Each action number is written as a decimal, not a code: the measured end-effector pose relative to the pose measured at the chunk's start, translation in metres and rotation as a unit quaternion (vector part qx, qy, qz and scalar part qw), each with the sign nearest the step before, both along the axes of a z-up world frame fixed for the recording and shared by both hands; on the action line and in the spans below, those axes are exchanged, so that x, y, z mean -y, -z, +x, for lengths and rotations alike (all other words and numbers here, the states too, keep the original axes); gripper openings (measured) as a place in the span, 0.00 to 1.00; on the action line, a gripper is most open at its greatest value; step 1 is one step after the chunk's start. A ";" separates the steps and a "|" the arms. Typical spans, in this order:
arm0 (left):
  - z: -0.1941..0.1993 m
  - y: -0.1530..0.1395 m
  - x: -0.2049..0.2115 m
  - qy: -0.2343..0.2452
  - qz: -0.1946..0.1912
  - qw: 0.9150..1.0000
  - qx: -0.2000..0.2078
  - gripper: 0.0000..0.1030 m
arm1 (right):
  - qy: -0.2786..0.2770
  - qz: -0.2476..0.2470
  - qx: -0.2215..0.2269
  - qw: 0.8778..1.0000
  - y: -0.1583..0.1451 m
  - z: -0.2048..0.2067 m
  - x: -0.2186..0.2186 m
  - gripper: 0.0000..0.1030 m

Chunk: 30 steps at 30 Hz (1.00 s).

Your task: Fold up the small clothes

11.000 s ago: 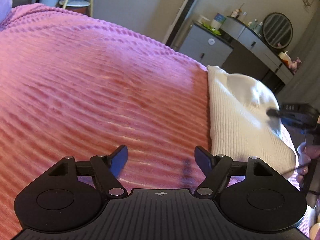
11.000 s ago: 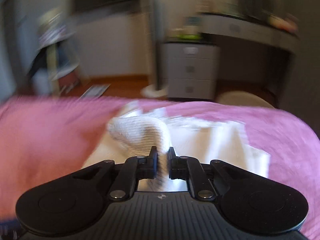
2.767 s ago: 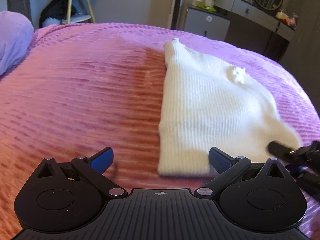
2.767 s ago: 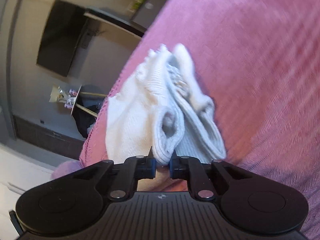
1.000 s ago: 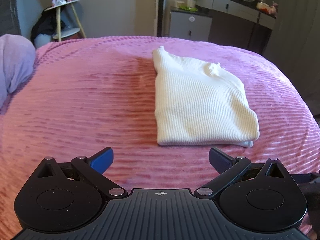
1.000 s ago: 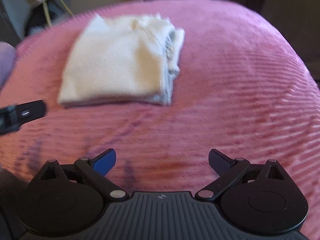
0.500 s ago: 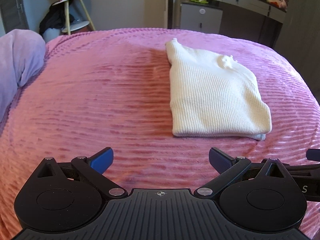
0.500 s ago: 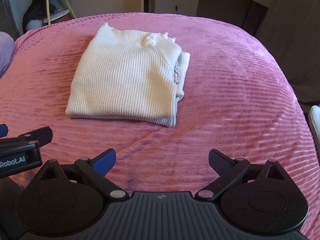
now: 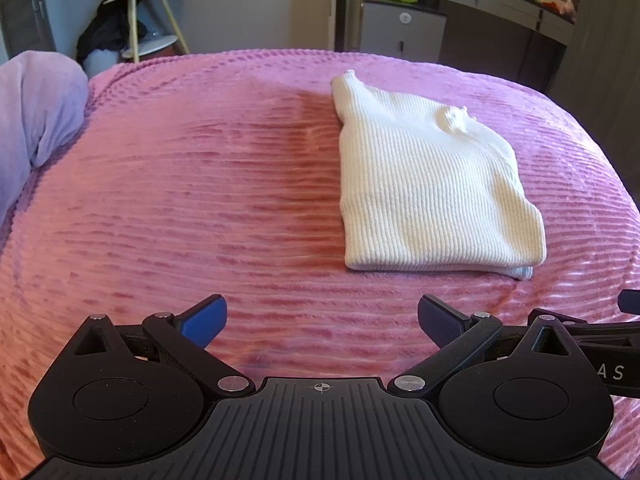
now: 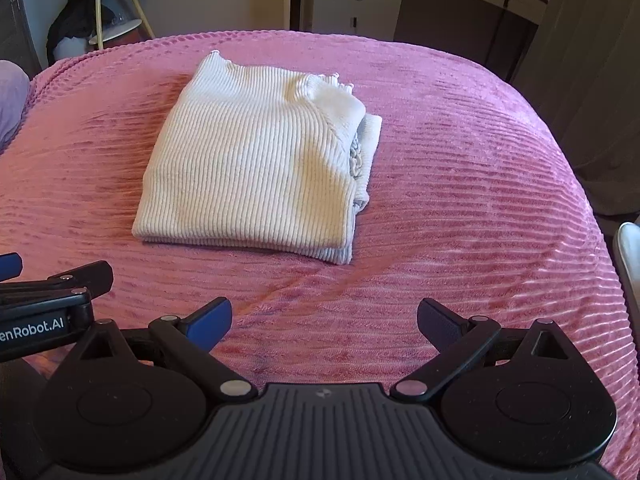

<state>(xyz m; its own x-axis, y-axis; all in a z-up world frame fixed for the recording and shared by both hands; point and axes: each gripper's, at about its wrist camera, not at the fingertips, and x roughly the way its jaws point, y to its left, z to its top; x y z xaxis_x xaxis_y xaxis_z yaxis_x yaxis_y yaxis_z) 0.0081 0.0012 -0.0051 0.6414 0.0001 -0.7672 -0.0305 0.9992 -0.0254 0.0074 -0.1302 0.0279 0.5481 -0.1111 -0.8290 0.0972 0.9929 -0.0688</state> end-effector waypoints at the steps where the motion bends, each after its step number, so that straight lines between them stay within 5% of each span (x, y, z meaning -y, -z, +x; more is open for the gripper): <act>1: 0.000 0.000 0.000 0.000 -0.001 1.000 0.000 1.00 | 0.000 -0.001 0.000 1.000 0.000 0.000 0.000 0.96; 30: -0.002 -0.002 0.001 0.002 -0.004 1.000 -0.001 1.00 | 0.013 -0.006 0.009 1.000 -0.005 -0.003 0.007 0.96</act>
